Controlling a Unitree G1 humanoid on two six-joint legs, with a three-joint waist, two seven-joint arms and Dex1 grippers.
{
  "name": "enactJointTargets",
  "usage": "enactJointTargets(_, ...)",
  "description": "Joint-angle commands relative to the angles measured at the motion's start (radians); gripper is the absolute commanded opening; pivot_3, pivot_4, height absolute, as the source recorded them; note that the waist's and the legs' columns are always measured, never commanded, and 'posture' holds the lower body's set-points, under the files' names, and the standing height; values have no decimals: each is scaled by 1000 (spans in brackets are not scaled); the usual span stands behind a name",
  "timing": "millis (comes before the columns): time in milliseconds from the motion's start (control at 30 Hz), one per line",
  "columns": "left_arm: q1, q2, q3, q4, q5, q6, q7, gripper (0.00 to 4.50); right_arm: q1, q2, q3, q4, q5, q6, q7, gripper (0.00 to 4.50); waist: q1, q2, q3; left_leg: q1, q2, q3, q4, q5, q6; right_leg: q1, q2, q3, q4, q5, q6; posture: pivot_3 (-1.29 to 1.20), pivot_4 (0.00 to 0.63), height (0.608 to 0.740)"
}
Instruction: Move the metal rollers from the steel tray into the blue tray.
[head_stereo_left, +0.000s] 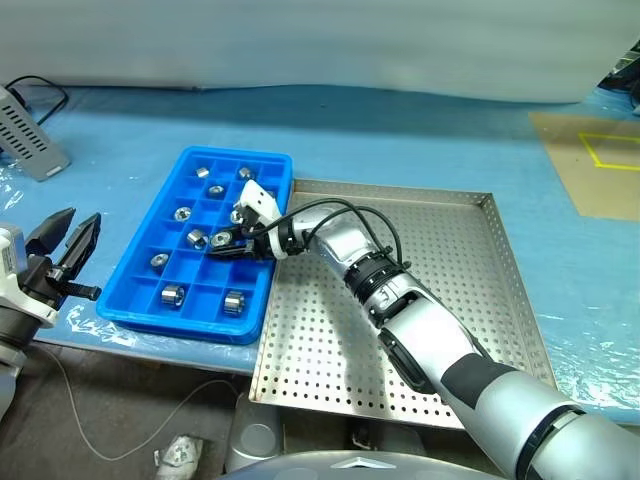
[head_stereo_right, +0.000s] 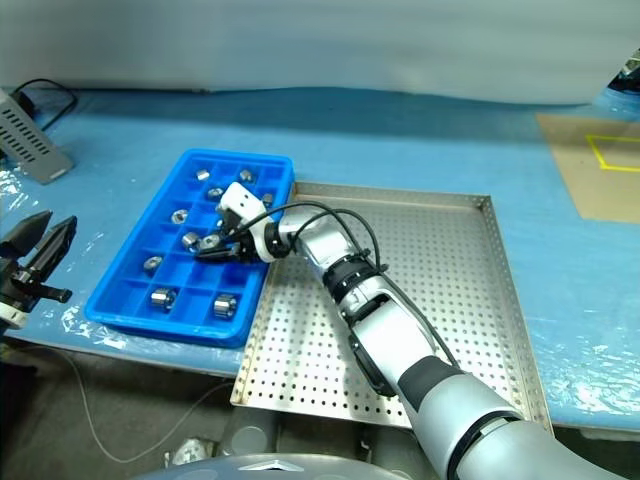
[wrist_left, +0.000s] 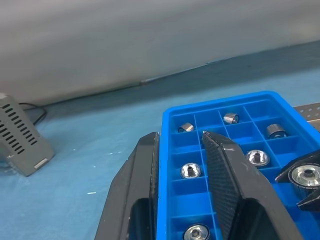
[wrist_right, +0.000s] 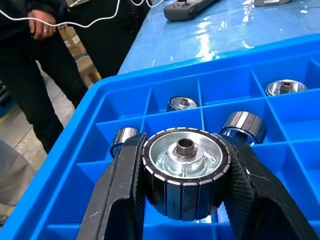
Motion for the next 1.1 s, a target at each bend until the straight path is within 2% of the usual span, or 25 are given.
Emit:
enactJointTargets(33,-19,17,-2,8,17,-24,12,1419,15,167,36,-51,-1,-34,56,1661,-1,0,0,-2,0,0,0,0,0,-2,0,0,0,0,0,559,150,740)
enactJointTargets(200,-54,30,-31,24,24,-20,13,1419,30,213,62,-32,-14,-59,-3,1661,-3,-1,-1,-9,1,0,2,1,-1,-11,1,0,4,0,0,546,150,740)
enactJointTargets(400,-66,28,-60,21,23,-19,12,1419,5,261,59,35,-11,-118,-72,1661,-3,-1,0,-8,0,0,3,1,-2,-11,1,1,7,0,0,541,150,740)
enactJointTargets(667,-84,32,-74,43,27,-25,6,1419,30,275,93,-9,13,-73,-15,4357,-4,-1,0,-8,1,0,4,1,-2,-11,1,1,9,0,-1,528,150,740)
enactJointTargets(867,-132,45,-118,77,37,-32,-2,1419,-12,226,39,-1,25,-88,-70,4357,-8,-1,0,-8,1,0,4,1,-2,-11,1,1,10,0,-1,481,150,740)
enactJointTargets(1000,-186,42,-192,109,47,-43,-17,1419,-28,118,-24,-67,53,-84,-64,4357,-12,-1,0,-8,1,0,7,1,-2,-11,1,1,12,0,-1,412,150,740)
enactJointTargets(1100,-258,27,-298,171,73,-71,-40,1419,14,-12,-75,-200,69,-49,-60,4357,-17,-1,0,-8,1,0,9,1,-2,-13,1,2,15,0,-1,323,150,740)
